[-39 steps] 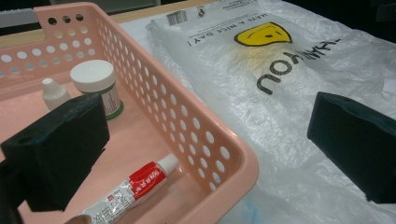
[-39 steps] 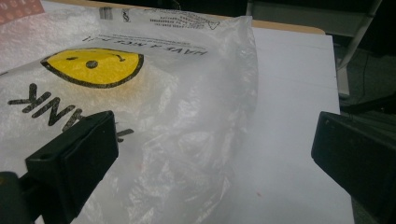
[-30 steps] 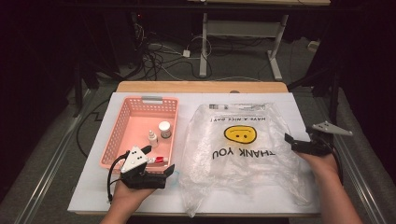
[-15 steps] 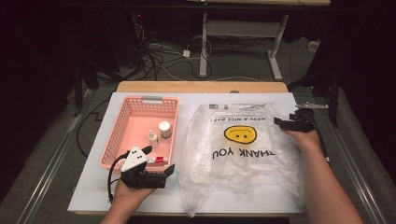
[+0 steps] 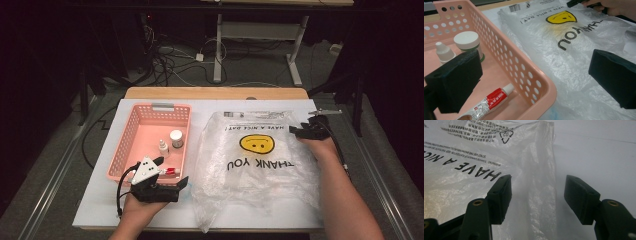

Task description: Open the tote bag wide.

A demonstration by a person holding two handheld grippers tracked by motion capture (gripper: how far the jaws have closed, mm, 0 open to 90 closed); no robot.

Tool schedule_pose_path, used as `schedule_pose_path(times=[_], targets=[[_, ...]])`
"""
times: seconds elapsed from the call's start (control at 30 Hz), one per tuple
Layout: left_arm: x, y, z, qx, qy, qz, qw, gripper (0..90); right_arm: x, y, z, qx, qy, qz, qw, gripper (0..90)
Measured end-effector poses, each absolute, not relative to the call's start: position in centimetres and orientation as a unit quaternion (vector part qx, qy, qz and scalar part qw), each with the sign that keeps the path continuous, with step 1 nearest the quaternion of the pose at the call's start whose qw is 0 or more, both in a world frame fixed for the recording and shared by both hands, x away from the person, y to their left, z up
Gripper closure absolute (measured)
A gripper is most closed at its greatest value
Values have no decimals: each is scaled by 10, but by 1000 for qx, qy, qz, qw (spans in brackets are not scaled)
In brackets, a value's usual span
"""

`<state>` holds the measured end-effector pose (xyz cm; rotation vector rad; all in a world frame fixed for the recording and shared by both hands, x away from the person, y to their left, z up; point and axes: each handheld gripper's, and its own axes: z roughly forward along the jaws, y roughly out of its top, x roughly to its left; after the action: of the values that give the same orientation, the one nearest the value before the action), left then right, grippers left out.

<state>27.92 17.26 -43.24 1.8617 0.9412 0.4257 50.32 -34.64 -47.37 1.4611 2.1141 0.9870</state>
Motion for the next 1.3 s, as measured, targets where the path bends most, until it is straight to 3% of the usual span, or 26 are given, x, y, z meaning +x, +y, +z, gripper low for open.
schedule_pose_path(times=[0.2, 0.3, 0.37, 0.4, 0.47, 0.87, 1.0, 1.3], targets=[[279, 170, -434, 770, 383, 177, 479, 0, 499, -335, -479, 495, 778, 323, 212, 498], [279, 169, -434, 770, 383, 175, 479, 0, 496, -330, -479, 487, 784, 318, 217, 644], [279, 169, -434, 769, 384, 175, 480, 0, 495, -330, -479, 486, 785, 318, 216, 690], [278, 169, -434, 770, 384, 177, 479, 0, 495, -330, -478, 485, 786, 322, 209, 796], [278, 167, -434, 774, 379, 181, 474, 0, 495, -330, -479, 483, 786, 331, 199, 871], [278, 167, -434, 772, 377, 175, 480, 0, 492, -335, -475, 486, 780, 330, 216, 899], [278, 167, -434, 773, 374, 176, 482, 0, 487, -345, -471, 496, 764, 335, 243, 899], [278, 168, -432, 767, 376, 166, 492, 0, 475, -384, -474, 547, 723, 335, 256, 897]])
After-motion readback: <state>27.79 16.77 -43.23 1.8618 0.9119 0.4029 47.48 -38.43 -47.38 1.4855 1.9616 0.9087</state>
